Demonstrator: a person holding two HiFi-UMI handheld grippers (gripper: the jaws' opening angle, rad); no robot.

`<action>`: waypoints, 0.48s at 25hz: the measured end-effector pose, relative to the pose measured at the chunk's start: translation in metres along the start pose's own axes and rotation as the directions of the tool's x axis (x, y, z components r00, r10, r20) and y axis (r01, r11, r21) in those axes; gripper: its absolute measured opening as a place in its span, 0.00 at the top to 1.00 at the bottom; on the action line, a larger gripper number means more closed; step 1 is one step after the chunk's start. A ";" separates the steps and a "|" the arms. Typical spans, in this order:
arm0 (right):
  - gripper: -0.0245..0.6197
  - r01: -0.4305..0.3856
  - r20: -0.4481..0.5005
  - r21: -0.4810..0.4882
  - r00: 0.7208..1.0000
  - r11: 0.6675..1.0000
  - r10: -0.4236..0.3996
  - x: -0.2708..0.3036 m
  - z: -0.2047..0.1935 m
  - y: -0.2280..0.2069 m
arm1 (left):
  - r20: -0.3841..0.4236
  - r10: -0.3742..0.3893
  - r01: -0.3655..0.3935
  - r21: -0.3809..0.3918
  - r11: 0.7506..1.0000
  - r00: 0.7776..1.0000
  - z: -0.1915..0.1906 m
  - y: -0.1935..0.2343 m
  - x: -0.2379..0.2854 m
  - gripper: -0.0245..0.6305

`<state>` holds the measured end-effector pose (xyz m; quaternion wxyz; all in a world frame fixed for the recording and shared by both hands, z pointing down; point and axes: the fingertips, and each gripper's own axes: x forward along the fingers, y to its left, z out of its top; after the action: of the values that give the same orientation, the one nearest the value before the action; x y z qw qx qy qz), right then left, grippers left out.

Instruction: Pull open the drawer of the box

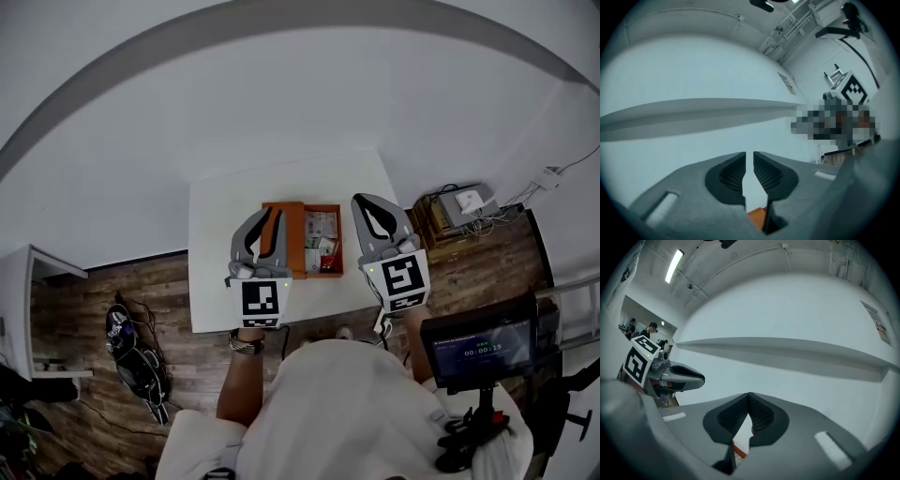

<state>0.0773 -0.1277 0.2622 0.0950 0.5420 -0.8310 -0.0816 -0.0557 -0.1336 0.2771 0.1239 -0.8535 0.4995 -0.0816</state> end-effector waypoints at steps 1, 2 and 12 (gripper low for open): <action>0.96 0.002 0.002 0.003 1.000 1.000 -0.002 0.001 0.000 0.000 | 0.000 0.001 -0.001 0.000 1.000 1.000 0.000 0.000 -0.001 0.88; 0.96 0.004 0.003 0.005 1.000 1.000 -0.004 0.001 0.000 -0.001 | 0.000 0.002 -0.002 0.001 1.000 1.000 0.000 0.000 -0.002 0.88; 0.96 0.005 -0.016 0.019 1.000 1.000 -0.004 0.001 -0.009 -0.004 | -0.008 0.007 -0.007 0.000 1.000 1.000 -0.004 0.000 -0.003 0.88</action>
<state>0.0829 -0.1303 0.2698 0.0960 0.5454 -0.8298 -0.0696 -0.0583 -0.1313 0.2813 0.1220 -0.8514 0.5030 -0.0847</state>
